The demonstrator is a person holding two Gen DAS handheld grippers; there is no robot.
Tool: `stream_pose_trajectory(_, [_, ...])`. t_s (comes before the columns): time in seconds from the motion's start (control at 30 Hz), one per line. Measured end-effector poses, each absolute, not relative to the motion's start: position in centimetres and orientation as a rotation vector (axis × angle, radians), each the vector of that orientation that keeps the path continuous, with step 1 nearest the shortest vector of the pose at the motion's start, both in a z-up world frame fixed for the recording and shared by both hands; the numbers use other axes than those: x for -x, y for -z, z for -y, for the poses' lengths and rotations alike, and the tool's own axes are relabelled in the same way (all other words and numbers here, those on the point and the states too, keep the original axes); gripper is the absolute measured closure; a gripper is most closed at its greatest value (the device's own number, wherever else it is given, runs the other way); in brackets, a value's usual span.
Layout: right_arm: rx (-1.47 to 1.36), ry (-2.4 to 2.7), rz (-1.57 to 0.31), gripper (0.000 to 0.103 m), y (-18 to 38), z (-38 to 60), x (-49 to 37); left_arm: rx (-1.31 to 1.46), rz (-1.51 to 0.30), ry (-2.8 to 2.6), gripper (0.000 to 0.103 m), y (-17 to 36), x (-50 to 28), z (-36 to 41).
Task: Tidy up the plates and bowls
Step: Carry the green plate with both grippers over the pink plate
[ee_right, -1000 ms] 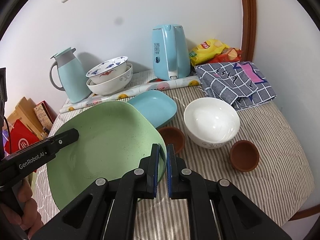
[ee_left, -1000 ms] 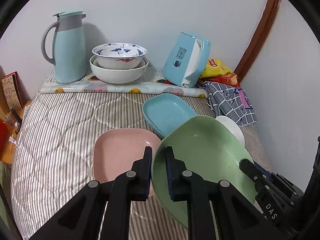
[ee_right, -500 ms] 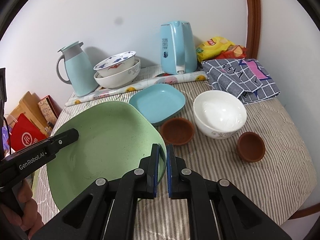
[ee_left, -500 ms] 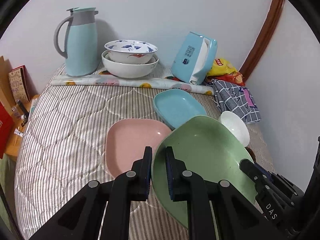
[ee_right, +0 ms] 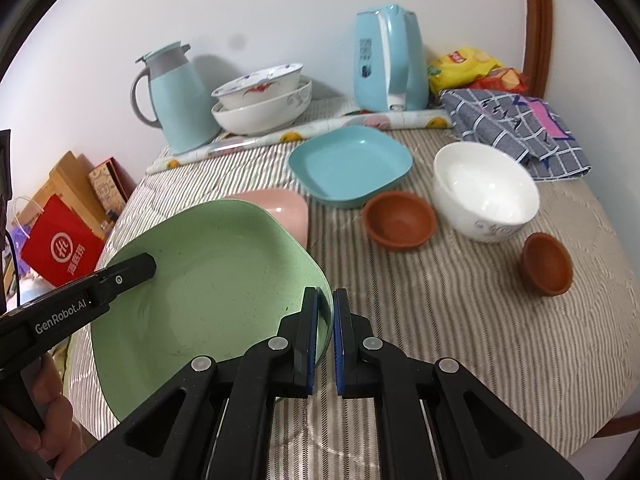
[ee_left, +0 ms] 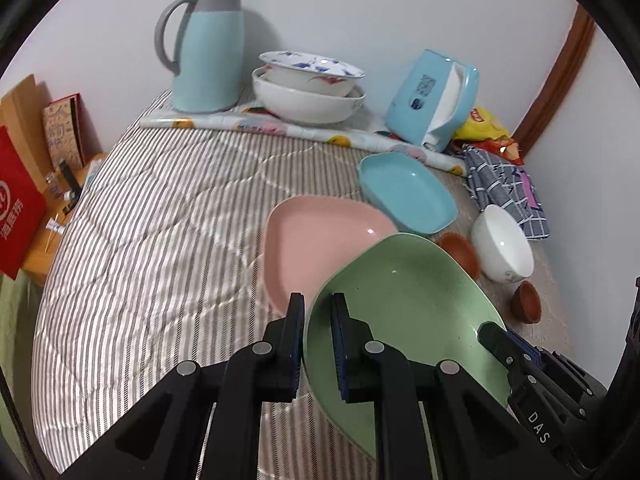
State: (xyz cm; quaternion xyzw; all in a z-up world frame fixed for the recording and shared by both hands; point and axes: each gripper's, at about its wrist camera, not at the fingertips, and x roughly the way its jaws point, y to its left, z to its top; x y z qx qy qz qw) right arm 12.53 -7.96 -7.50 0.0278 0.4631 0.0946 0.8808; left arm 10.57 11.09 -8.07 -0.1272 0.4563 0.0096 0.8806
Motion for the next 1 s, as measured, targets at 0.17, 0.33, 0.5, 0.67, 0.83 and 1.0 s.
stream_pose_trajectory(0.17, [-0.037,-0.214,-0.994,0.096,8.8,7.0,-12.6,0.291,-0.971,-0.041,0.090,9.4,-10.3,-12.0])
stream_pose_trajectory(0.33, [-0.019,-0.226,-1.012,0.096,9.5,6.1,-13.3,0.314,-0.985,-0.056,0.090,10.4,-10.6,-13.0])
stream_pose_trajectory(0.5, [-0.008,-0.238,-1.012,0.096,9.6,5.2,-14.5,0.316,-0.985,-0.072,0.090,10.5,-11.4,-13.5])
stream_pose_trajectory(0.67, [0.000,-0.244,-1.015,0.096,9.9,4.6,-15.7,0.326,-0.994,-0.081,0.090,11.0,-12.6,-14.2])
stream_pose_trajectory(0.83, [0.011,-0.261,-1.039,0.096,11.0,4.1,-17.4,0.338,-1.017,-0.095,0.090,12.0,-13.8,-14.7])
stream_pose_trajectory(1.0, [0.031,-0.275,-1.052,0.096,11.9,3.7,-18.9,0.324,-1.037,-0.100,0.090,12.8,-14.8,-14.7])
